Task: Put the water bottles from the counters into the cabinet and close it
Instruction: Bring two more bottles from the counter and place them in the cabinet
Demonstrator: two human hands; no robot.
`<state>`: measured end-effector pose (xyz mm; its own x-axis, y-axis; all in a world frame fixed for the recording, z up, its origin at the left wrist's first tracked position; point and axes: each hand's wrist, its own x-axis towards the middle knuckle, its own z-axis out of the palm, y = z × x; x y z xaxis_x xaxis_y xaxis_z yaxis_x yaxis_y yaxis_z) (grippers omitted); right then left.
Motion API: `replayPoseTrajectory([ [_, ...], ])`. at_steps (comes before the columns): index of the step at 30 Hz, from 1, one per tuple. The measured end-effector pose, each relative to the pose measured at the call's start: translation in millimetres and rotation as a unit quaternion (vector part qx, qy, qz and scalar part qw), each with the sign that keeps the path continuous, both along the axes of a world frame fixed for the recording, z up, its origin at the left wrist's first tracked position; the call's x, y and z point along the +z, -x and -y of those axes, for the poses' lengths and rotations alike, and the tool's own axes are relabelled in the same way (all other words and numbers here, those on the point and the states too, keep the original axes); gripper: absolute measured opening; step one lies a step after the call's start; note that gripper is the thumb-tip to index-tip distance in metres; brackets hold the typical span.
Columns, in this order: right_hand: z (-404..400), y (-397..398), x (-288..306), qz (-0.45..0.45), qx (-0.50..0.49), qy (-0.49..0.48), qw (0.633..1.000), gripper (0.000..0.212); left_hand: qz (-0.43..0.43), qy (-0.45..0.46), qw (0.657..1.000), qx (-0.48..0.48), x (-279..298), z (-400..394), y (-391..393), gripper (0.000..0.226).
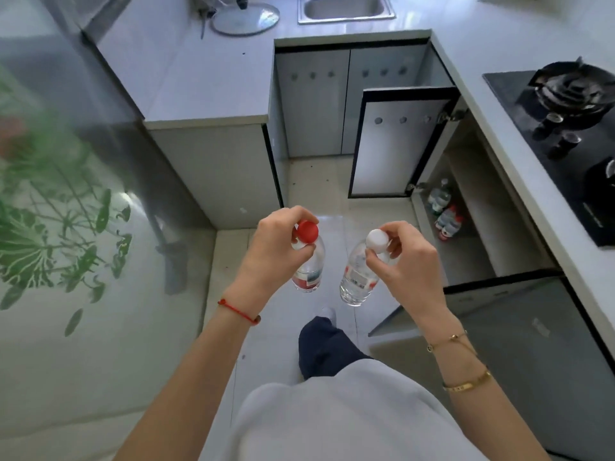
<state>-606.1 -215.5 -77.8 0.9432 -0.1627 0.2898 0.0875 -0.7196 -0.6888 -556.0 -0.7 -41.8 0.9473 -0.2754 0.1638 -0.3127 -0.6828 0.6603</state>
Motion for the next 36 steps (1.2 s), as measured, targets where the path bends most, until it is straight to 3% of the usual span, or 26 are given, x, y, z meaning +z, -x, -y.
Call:
replayPoseTrajectory([
  [10, 57, -176, 10, -0.011, -0.052, -0.005, 0.999, 0.031, 0.020, -0.025, 0.994, -0.109, 15, 82, -202, 0.031],
  [19, 111, -257, 10, -0.031, -0.178, 0.001, 0.984, 0.025, 0.021, -0.023, 0.966, -0.257, 7, 177, -341, 0.029],
  [26, 134, -294, -4, -0.043, -0.341, 0.017, 0.939, 0.028, 0.003, -0.019, 0.915, -0.404, -7, 250, -414, 0.028],
  [31, 142, -319, -17, -0.049, -0.445, 0.009, 0.894, 0.028, -0.016, -0.027, 0.856, -0.516, -19, 297, -448, 0.027],
  [36, 159, -327, -36, -0.055, -0.522, -0.004, 0.851, 0.025, -0.028, -0.038, 0.817, -0.575, -45, 343, -465, 0.028],
])
